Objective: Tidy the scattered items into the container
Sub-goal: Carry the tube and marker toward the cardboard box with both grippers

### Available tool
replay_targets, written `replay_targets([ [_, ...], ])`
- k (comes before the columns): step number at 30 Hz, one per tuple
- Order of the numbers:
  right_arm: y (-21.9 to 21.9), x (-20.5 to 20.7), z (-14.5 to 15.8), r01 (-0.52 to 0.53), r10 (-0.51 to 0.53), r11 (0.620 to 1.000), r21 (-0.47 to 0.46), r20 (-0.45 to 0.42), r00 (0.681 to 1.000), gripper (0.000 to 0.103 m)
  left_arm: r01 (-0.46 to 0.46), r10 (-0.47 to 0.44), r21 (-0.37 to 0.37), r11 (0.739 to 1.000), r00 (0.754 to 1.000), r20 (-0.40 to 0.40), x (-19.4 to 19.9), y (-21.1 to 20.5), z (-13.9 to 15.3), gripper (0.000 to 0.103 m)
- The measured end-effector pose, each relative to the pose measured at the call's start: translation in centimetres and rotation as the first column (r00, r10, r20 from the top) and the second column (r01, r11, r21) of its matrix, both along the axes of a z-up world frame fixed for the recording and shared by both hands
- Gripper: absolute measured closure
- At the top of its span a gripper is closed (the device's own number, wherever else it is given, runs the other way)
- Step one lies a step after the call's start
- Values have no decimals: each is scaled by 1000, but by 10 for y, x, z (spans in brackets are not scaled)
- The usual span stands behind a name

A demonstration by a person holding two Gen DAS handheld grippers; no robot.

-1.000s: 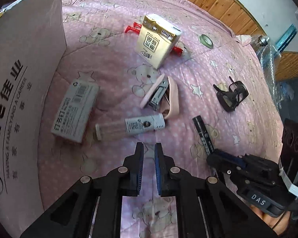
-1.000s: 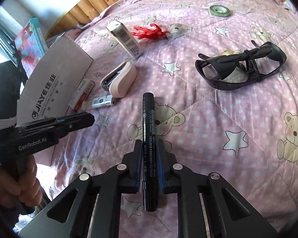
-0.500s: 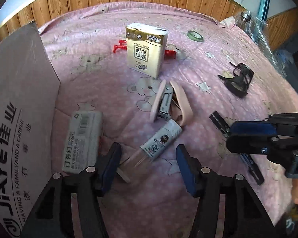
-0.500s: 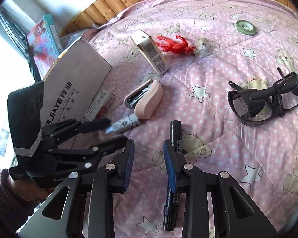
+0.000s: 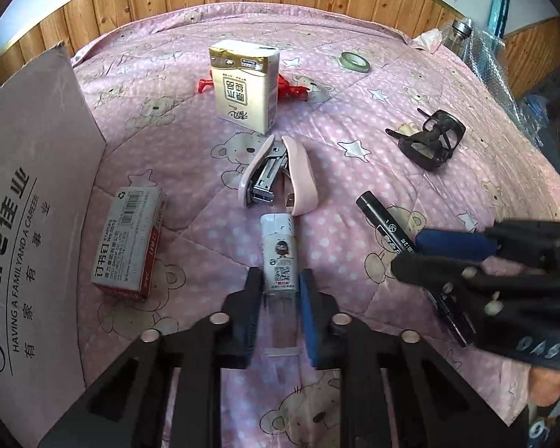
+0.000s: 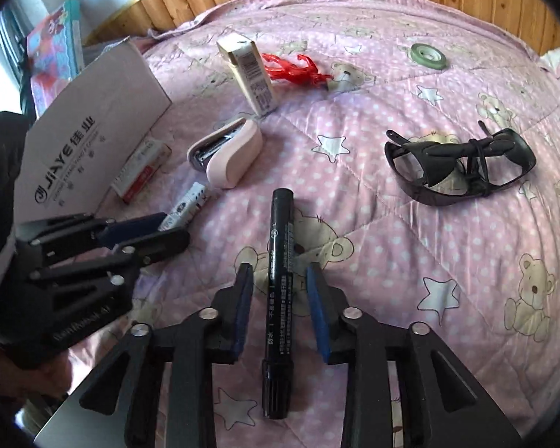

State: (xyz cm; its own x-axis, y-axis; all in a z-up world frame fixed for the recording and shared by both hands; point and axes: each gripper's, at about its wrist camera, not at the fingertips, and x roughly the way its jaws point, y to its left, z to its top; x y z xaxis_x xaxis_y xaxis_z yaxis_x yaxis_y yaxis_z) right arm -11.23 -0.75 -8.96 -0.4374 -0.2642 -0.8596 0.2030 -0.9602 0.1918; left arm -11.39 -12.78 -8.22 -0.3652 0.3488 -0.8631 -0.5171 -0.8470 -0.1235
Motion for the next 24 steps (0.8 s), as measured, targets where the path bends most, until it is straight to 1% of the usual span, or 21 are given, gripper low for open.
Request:
replay_targets([
  [1, 0, 1, 1, 11, -11, 1000, 8, -6, 1000, 89, -15, 15, 11, 1000, 1000, 17, 0, -2, 1, 83],
  [3, 6, 0, 2, 39, -38, 998, -48, 9, 999, 89, -28, 28, 17, 999, 999, 41, 1, -6, 4, 83],
  [5, 8, 3, 7, 44, -45, 997, -62, -2, 999, 89, -51, 49, 32, 998, 997, 63, 4, -12, 7, 83],
  [7, 13, 6, 9, 51, -50, 990, -131, 16, 999, 89, -59, 57, 38, 998, 997, 59, 10, -16, 13, 83],
  [11, 19, 16, 14, 70, -65, 977, -200, 30, 997, 89, -77, 75, 40, 996, 996, 48, 20, -18, 26, 83],
  [18, 17, 43, 27, 71, -69, 974, -215, 17, 997, 89, -116, 116, -12, 993, 993, 25, 37, -21, 47, 83],
  [21, 12, 54, 32, 62, -61, 976, -208, 11, 998, 89, -120, 120, -11, 993, 993, 8, 46, -23, 57, 83],
  [24, 6, 65, 40, 46, -49, 977, -206, -7, 999, 89, -119, 119, 6, 993, 993, -13, 56, -24, 69, 83],
])
